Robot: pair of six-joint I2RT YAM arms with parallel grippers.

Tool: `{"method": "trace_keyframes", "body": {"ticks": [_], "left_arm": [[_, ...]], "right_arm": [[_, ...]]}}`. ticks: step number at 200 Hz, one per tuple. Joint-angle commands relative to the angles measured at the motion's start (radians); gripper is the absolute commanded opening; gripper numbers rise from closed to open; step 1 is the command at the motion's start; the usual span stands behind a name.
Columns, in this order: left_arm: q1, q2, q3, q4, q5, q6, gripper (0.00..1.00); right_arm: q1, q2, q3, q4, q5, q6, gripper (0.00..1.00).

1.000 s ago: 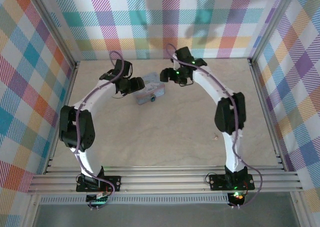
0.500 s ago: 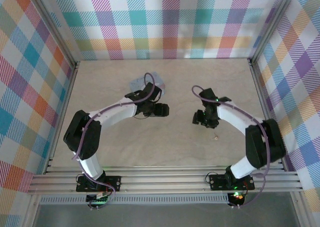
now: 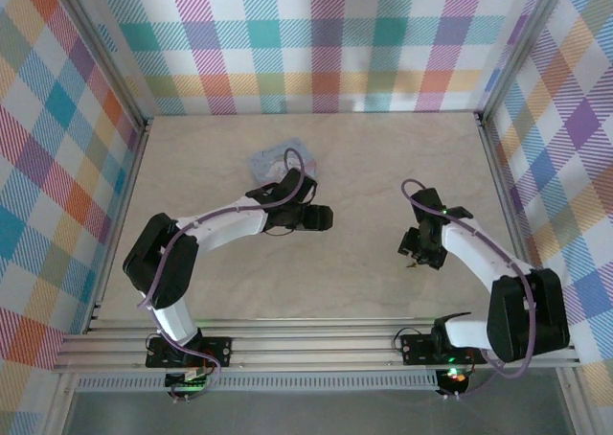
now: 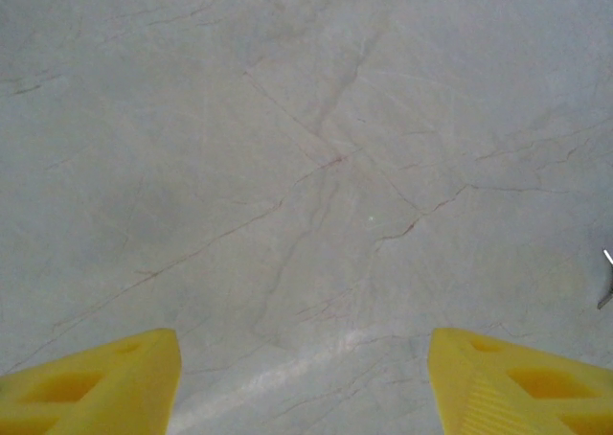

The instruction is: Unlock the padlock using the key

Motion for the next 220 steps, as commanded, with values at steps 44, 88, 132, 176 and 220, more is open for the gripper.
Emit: {"method": "trace_keyframes", "body": {"ticks": [44, 88, 132, 176, 220], "left_arm": [[-0.024, 0.009, 0.008, 0.002, -0.034, -0.005, 0.68], [-0.025, -0.048, -0.042, -0.022, -0.073, -0.009, 0.69], [-0.022, -0.083, -0.089, -0.008, -0.090, -0.031, 0.69], [0.004, -0.051, -0.055, 0.027, 0.021, -0.067, 0.68], [0.069, -0.054, -0.024, 0.086, 0.138, -0.170, 0.58]], "right_arm": [[-0.052, 0.157, 0.000, 0.083, -0.062, -0.074, 0.48], [-0.052, 0.221, 0.022, 0.148, -0.143, -0.107, 0.30], [-0.009, 0.178, 0.046, 0.168, -0.169, -0.158, 0.09], [0.049, 0.070, -0.003, 0.262, -0.258, -0.227, 0.00], [0.062, -0.076, -0.069, 0.463, -0.425, -0.261, 0.00]]}}
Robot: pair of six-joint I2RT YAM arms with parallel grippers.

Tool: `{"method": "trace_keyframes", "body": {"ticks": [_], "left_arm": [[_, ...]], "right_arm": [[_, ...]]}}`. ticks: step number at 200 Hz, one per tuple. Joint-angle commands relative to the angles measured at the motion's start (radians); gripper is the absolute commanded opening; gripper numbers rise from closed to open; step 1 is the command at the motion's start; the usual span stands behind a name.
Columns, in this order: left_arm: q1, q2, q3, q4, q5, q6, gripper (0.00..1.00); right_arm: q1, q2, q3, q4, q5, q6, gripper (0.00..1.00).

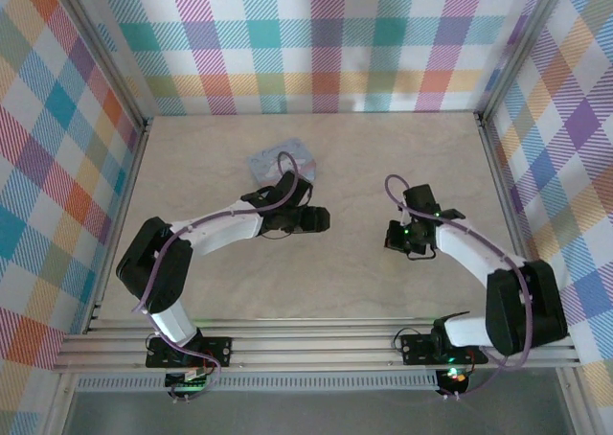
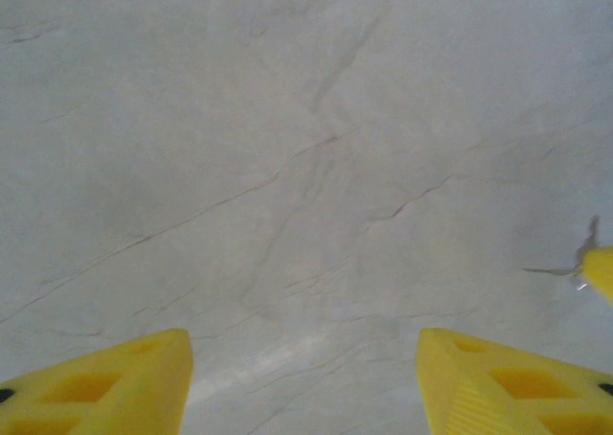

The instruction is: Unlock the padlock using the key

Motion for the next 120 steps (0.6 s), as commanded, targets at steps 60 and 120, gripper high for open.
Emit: {"method": "trace_keyframes", "body": {"ticks": [60, 120], "left_arm": [[0.050, -0.108, -0.101, 0.291, 0.167, -0.197, 0.58], [0.019, -0.058, -0.113, 0.508, 0.272, -0.264, 0.55]], "right_arm": [[0.064, -0.169, -0.074, 0.437, -0.355, -0.108, 0.00], [0.201, -0.201, -0.060, 0.489, -0.293, -0.222, 0.00]]}}
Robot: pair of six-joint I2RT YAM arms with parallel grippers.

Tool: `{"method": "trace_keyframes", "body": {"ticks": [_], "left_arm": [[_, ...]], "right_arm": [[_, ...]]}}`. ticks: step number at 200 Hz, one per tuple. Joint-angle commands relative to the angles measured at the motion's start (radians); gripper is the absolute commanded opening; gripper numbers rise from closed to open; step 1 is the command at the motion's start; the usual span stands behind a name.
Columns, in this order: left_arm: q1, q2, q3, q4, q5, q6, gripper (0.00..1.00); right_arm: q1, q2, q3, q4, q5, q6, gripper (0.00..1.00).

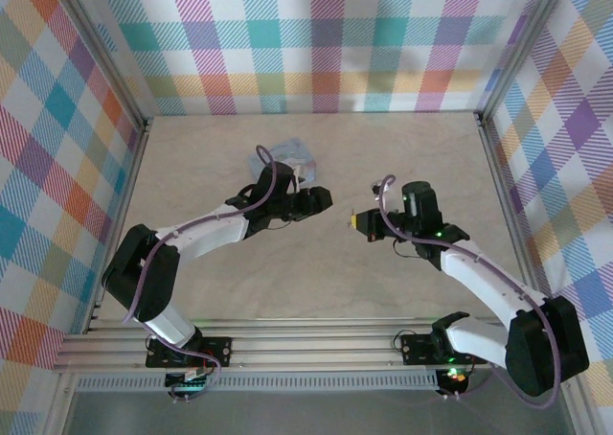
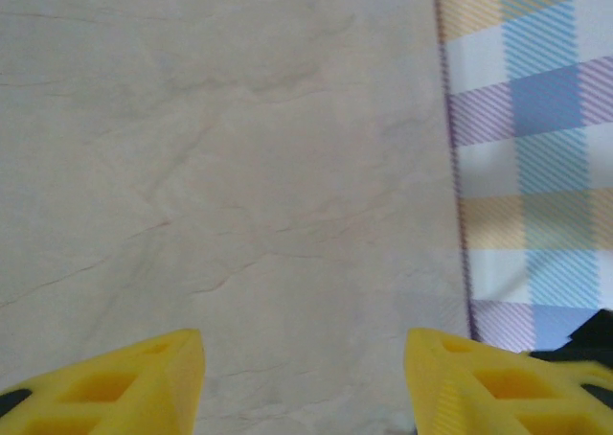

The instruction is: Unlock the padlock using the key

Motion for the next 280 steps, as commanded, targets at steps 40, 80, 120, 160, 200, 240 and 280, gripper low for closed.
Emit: {"method": "trace_keyframes", "body": {"ticks": [40, 80, 120, 160, 200, 240, 280], "left_arm": [[-0.031, 0.036, 0.021, 0.126, 0.091, -0.022, 0.52], [-0.049, 0.068, 0.079, 0.013, 0.074, -0.015, 0.46], [-0.069, 0.108, 0.133, -0.044, 0.091, -0.022, 0.40], [-0.074, 0.103, 0.149, -0.090, 0.081, -0.004, 0.40], [-0.073, 0.079, 0.145, -0.112, 0.070, 0.073, 0.44], [0.044, -0.022, 0.003, 0.168, 0.248, 0.097, 0.54], [0.107, -0.136, -0.089, 0.333, 0.429, 0.200, 0.53]], "right_arm": [[0.097, -0.007, 0.020, 0.027, 0.098, -0.129, 0.00], [0.170, 0.026, 0.077, -0.047, 0.306, -0.184, 0.00], [0.206, 0.059, 0.099, -0.044, 0.426, -0.199, 0.00], [0.213, 0.091, 0.120, -0.067, 0.493, -0.200, 0.00], [0.215, 0.088, 0.103, -0.015, 0.350, -0.230, 0.00], [0.197, 0.071, 0.088, 0.039, 0.177, -0.195, 0.00], [0.129, 0.041, 0.124, 0.081, -0.051, -0.085, 0.00]]}}
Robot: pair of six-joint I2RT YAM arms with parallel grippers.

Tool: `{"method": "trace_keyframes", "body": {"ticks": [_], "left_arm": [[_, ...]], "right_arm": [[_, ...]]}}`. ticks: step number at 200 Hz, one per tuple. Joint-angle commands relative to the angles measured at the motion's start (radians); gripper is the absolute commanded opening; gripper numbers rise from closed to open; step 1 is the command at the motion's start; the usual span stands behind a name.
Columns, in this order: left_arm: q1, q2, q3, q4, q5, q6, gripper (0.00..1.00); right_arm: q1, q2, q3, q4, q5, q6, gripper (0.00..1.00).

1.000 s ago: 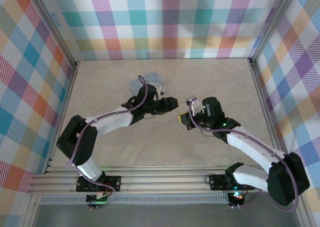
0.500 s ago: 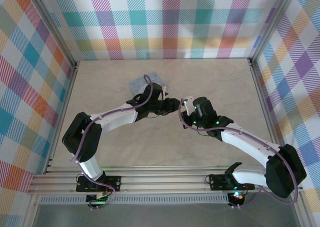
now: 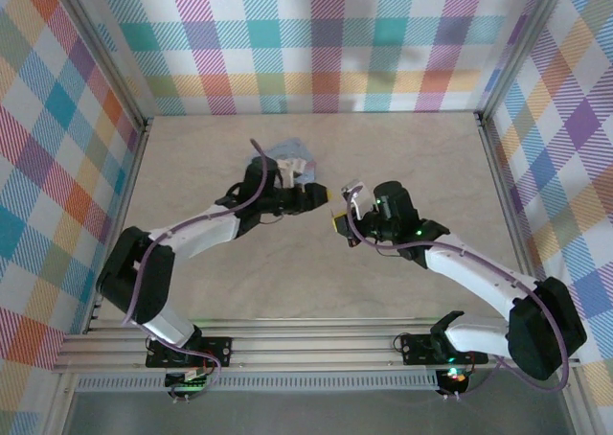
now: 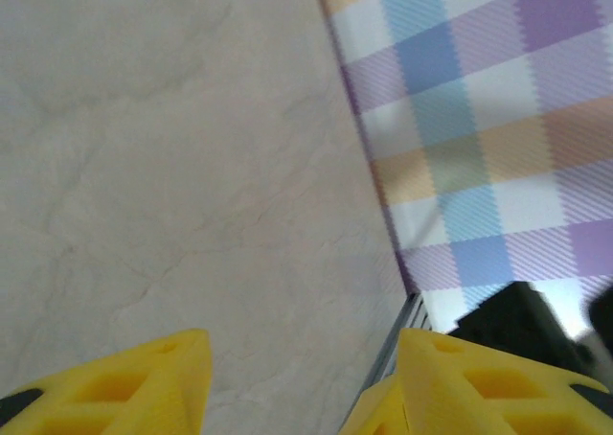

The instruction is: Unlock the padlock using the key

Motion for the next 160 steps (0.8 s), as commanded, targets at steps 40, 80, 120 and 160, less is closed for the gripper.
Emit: {"method": "trace_keyframes", "body": {"ticks": [40, 80, 120, 160], "left_arm": [[0.010, -0.129, -0.001, 0.134, 0.252, 0.143, 0.52], [0.010, -0.120, 0.000, 0.159, 0.283, 0.131, 0.48], [0.008, -0.117, 0.004, 0.172, 0.320, 0.123, 0.33], [0.006, -0.114, 0.014, 0.137, 0.324, 0.130, 0.00]], "right_arm": [[-0.064, -0.050, 0.097, 0.092, -0.350, 0.152, 0.00], [-0.066, -0.048, 0.131, 0.095, -0.409, 0.180, 0.00], [-0.066, -0.052, 0.133, 0.092, -0.414, 0.188, 0.00], [-0.066, -0.047, 0.131, 0.092, -0.382, 0.195, 0.00]]}}
